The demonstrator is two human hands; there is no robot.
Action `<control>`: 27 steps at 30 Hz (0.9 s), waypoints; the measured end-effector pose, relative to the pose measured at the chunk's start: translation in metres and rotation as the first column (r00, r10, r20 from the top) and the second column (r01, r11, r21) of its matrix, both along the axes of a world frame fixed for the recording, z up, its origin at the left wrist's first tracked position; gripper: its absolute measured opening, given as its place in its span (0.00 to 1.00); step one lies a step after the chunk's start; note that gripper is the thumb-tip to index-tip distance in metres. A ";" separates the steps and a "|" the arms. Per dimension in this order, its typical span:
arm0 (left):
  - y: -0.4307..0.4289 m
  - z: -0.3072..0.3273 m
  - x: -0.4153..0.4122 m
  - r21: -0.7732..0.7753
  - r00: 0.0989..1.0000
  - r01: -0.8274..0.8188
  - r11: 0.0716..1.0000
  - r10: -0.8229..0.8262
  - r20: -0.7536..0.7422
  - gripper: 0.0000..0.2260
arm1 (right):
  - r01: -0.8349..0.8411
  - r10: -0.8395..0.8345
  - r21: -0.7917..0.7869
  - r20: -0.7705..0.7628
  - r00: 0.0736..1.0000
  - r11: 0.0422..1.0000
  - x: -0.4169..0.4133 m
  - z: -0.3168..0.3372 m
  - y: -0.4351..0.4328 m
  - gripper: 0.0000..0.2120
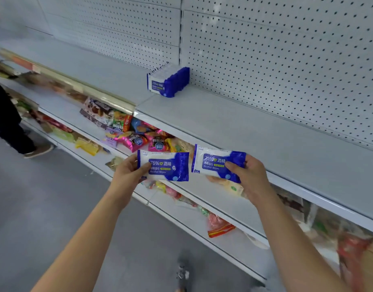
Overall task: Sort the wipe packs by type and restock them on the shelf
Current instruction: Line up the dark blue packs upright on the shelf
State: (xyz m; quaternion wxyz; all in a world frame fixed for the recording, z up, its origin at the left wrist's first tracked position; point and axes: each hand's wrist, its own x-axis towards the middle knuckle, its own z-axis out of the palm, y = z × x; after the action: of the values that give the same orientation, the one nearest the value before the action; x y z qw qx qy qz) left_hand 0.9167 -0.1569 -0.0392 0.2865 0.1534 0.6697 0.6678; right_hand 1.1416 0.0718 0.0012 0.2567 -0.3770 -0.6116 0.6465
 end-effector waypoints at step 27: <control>0.212 0.012 -0.409 -0.167 0.945 0.176 0.970 -0.214 -0.248 0.11 | 0.210 -0.389 0.702 0.104 0.915 0.681 -0.468 -0.039 0.126 0.18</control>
State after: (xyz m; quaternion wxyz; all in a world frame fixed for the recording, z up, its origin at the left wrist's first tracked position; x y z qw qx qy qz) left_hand 0.5082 0.0550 -0.0269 0.2698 0.2860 0.7291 0.5602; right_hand 0.6734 0.1975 -0.0383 0.4016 -0.4294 -0.7604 0.2760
